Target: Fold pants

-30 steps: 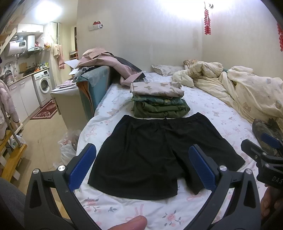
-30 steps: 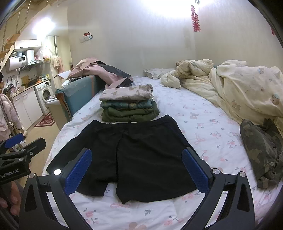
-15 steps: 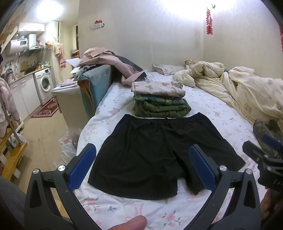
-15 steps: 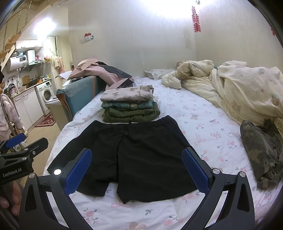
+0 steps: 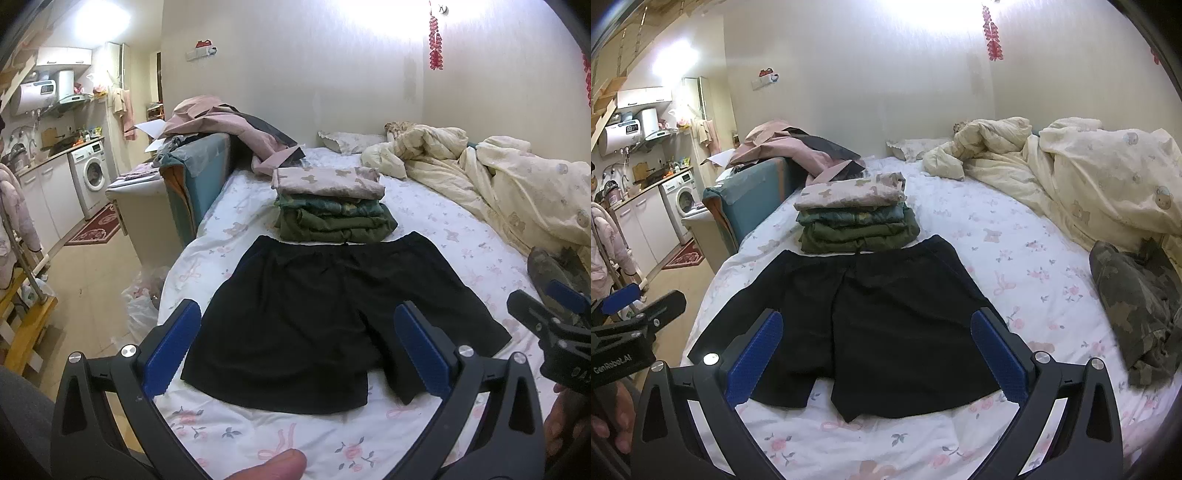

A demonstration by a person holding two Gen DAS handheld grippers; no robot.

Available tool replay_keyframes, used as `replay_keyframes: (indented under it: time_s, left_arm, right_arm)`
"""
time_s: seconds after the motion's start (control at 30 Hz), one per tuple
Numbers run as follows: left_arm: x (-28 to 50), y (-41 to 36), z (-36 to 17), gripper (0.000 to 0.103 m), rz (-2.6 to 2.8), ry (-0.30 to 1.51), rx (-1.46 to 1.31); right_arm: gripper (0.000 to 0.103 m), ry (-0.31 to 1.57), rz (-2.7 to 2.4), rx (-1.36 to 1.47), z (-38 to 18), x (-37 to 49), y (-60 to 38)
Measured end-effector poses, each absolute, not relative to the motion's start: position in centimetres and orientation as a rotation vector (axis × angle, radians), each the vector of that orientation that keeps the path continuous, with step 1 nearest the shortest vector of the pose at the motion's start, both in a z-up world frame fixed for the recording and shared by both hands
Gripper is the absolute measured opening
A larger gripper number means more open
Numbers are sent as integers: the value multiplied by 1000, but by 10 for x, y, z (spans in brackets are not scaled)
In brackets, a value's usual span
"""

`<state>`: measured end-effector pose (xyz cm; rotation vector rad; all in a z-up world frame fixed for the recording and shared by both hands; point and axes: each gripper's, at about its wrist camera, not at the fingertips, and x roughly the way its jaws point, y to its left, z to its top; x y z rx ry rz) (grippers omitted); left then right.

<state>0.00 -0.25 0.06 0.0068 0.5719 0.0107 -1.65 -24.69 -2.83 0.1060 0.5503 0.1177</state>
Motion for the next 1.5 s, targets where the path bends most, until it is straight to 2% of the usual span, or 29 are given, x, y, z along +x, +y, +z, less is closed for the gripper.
replay_keyframes:
  time_s: [1.3,1.43,1.5]
  left_arm:
    - [3,0,5,103,14,576,-5]
    - [2,-1,3,103,30,591,6]
    - [3,-2,1,103,26,597,5]
  right_arm:
    - [103,544,136,71,-30,-20,-236]
    - [103,654,215,216,-39,-7,-254]
    - [103,787,275,325,-59,8,-268]
